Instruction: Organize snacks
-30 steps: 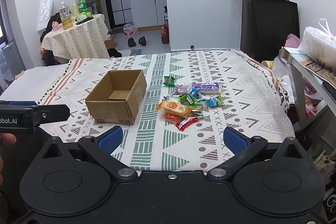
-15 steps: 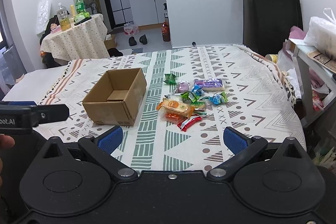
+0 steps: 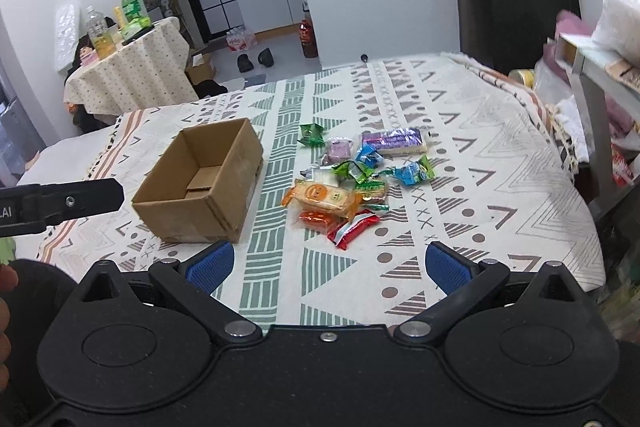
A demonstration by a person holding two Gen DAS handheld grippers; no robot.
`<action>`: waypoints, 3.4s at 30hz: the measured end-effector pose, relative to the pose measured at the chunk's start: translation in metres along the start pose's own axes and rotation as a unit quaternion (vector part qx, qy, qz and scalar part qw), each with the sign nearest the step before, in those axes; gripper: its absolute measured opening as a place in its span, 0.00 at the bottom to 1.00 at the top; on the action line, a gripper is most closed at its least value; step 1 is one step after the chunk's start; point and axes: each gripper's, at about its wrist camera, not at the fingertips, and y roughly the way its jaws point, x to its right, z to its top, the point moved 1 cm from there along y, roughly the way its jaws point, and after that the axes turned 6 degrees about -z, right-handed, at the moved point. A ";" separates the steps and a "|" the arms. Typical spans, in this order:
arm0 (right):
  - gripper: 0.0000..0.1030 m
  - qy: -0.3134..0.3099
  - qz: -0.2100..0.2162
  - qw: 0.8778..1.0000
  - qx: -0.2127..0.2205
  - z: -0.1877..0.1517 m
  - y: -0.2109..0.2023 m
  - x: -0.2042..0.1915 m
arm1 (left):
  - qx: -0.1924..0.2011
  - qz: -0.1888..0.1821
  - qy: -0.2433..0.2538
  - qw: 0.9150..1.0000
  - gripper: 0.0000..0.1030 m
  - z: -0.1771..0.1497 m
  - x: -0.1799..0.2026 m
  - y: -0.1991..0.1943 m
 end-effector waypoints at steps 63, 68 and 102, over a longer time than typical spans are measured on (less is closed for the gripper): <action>0.43 0.166 0.046 0.977 -0.127 0.035 0.232 0.097 | -0.147 -0.028 -0.109 0.983 0.91 -0.005 -0.016 0.289; 0.43 0.169 0.056 0.975 -0.131 0.033 0.242 0.098 | -0.154 -0.040 -0.131 0.979 0.91 -0.011 -0.021 0.301; 0.05 0.173 0.094 0.975 -0.106 0.048 0.232 0.073 | -0.061 -0.057 -0.143 0.986 0.20 0.025 -0.014 0.233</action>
